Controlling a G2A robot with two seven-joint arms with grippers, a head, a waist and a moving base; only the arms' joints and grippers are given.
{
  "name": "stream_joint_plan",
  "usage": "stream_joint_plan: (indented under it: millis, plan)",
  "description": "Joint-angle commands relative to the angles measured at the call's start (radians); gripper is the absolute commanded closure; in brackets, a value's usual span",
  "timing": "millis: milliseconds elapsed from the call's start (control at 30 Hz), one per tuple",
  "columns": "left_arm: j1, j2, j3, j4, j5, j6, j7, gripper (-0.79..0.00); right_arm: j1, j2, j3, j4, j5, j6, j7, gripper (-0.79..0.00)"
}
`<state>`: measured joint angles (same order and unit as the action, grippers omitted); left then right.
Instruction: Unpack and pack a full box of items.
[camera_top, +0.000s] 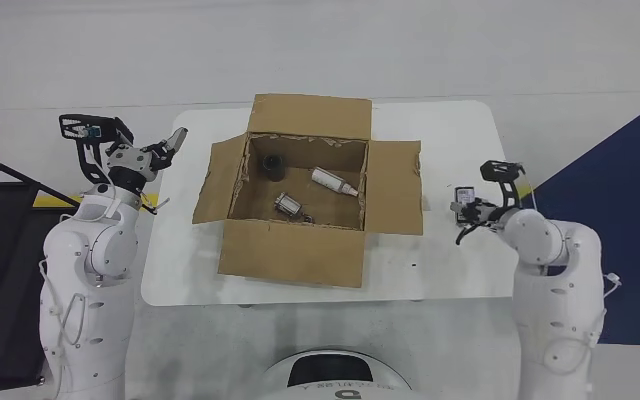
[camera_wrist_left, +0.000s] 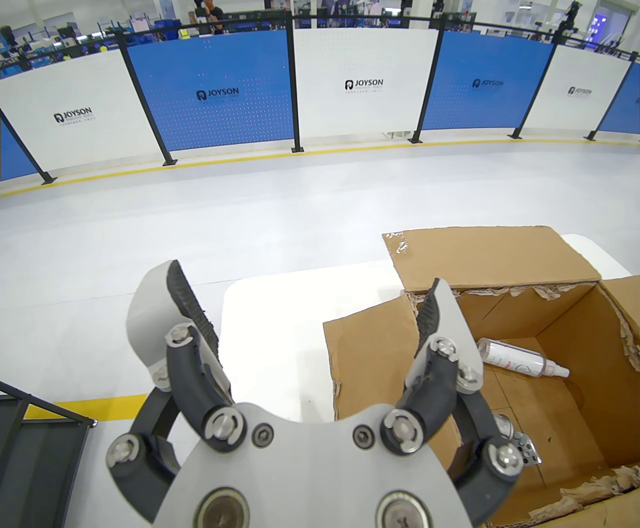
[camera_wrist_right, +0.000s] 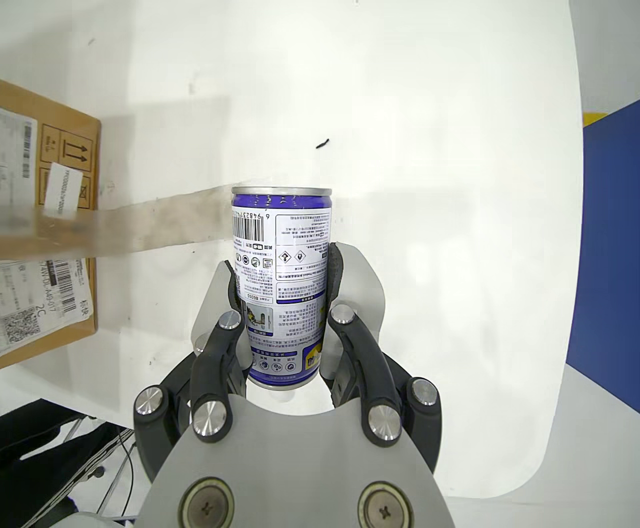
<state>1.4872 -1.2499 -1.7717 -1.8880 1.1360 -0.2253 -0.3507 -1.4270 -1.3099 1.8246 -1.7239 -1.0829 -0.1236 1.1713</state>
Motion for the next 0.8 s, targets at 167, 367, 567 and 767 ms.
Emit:
stream_joint_plan:
  millis: [167,367,567,767]
  plan:
    - [0.0,0.0,0.0,0.0,0.0,0.0,0.0,-0.785,0.065,0.012,-0.028,0.114,0.001,-0.013,0.039,0.0]
    - [0.0,0.0,0.0,0.0,0.0,0.0,0.0,-0.785,0.114,0.02,-0.055,0.229,0.012,-0.03,0.03,-0.089]
    - [0.0,0.0,0.0,0.0,0.0,0.0,0.0,-0.785,0.126,0.028,-0.062,0.288,0.025,-0.031,0.001,-0.262]
    - [0.0,0.0,0.0,0.0,0.0,0.0,0.0,-0.785,0.11,0.035,-0.063,0.279,0.036,-0.015,-0.013,-0.391]
